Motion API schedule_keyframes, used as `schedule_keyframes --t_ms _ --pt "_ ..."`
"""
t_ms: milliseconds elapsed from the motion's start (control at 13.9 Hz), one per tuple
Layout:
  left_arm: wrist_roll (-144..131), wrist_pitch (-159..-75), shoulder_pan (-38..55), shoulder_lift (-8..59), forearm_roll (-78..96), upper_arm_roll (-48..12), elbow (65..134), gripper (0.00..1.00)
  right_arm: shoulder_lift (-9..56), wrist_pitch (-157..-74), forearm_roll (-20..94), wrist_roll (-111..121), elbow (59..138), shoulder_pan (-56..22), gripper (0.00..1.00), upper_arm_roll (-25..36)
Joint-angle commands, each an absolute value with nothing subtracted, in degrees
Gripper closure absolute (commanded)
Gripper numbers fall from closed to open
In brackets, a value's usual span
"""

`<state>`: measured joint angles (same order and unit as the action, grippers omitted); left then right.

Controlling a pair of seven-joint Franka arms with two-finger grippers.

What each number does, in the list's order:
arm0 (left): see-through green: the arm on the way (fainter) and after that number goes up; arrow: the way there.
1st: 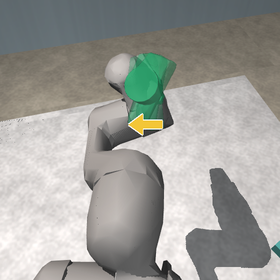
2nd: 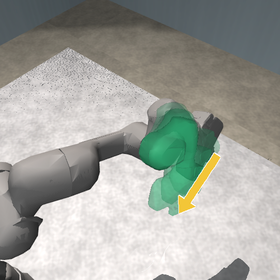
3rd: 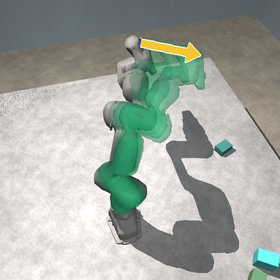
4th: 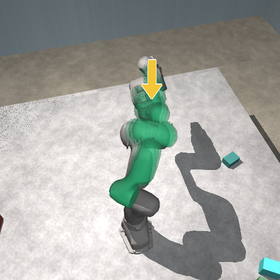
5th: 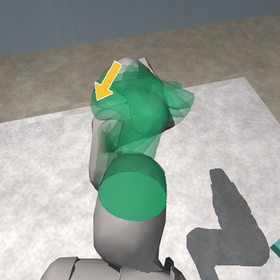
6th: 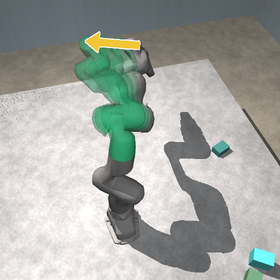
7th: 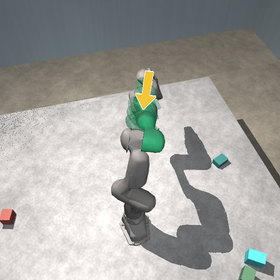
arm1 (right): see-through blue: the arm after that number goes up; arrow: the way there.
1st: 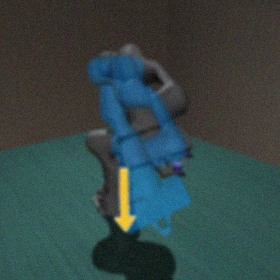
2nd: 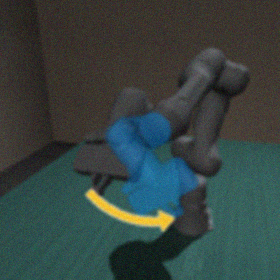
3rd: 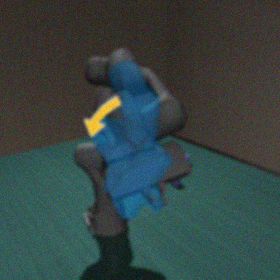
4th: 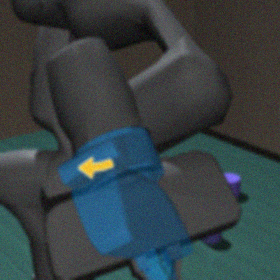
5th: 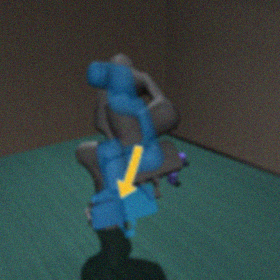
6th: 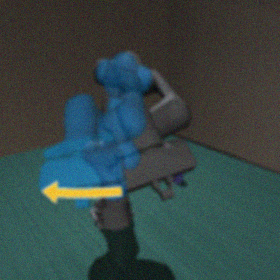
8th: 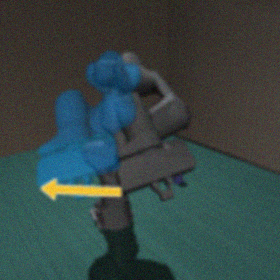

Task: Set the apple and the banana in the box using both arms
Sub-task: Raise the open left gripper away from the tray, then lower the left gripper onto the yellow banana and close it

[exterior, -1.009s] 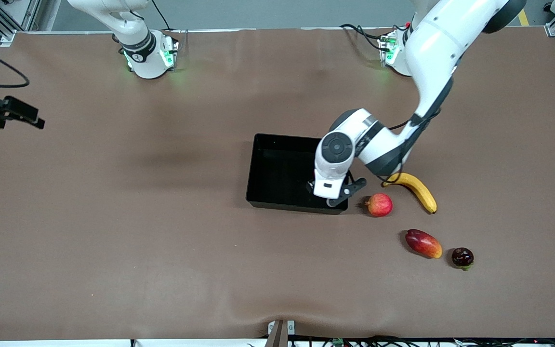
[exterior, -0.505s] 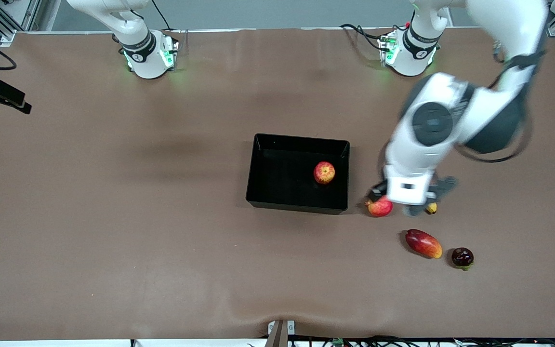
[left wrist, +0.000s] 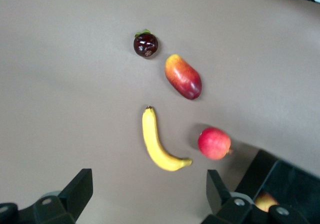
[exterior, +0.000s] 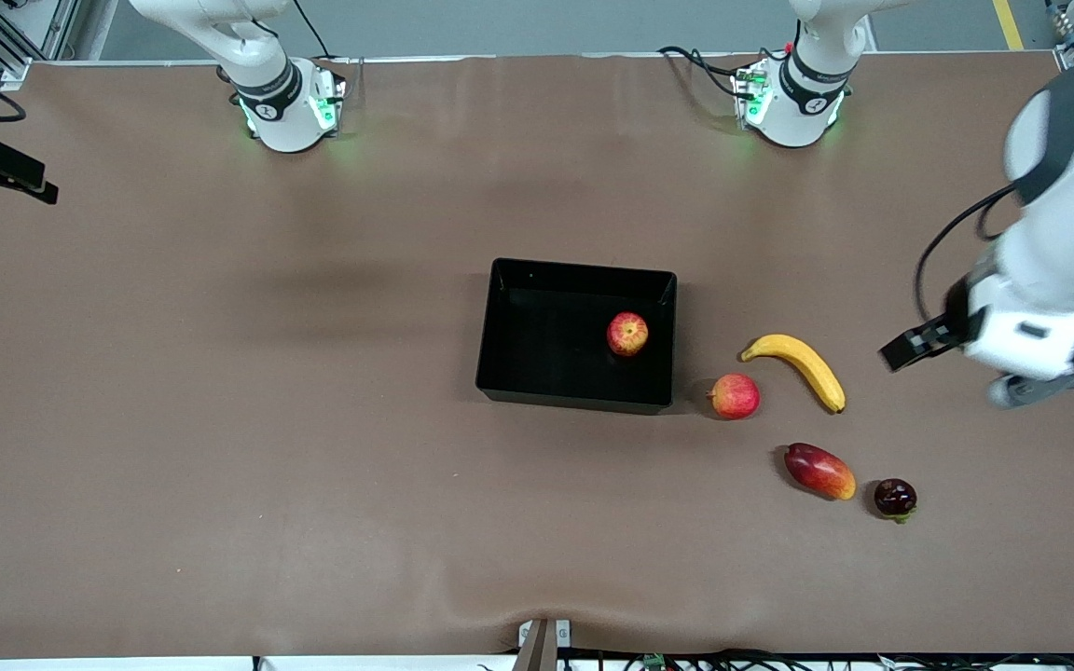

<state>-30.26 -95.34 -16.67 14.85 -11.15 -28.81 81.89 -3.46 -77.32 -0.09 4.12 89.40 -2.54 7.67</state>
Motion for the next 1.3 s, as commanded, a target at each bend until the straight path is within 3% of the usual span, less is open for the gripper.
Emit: schedule_keyframes --t_ms 0,216,360,577,793,1225 --pt "-20.78 -93.78 -18.29 10.04 -7.48 -27.26 83.49 0.00 -3.60 -76.56 -0.88 4.49 88.86 -3.43 0.00 7.30" --pt "-11.91 -89.49 -4.53 6.60 -3.80 -8.86 83.94 0.00 -3.60 -76.64 -0.79 2.30 89.03 -4.83 0.00 7.21" --pt "-6.08 -89.21 -1.50 4.32 -0.36 -2.04 85.42 0.00 -3.60 -77.08 -0.09 0.53 88.95 -5.54 0.00 7.03" --pt "-7.11 -89.47 0.88 -2.18 -0.35 -0.26 91.12 0.00 -3.60 -77.17 0.00 0.70 89.03 -5.62 0.00 5.89" --pt "-7.29 -92.97 0.09 -1.50 0.70 -0.44 95.43 0.00 -3.60 -77.43 0.26 1.14 89.12 -6.42 0.00 4.57" --pt "-17.29 -110.28 0.00 1.31 0.70 -0.53 109.68 0.00 -3.34 -79.89 3.25 2.11 90.17 -5.63 0.00 4.13"
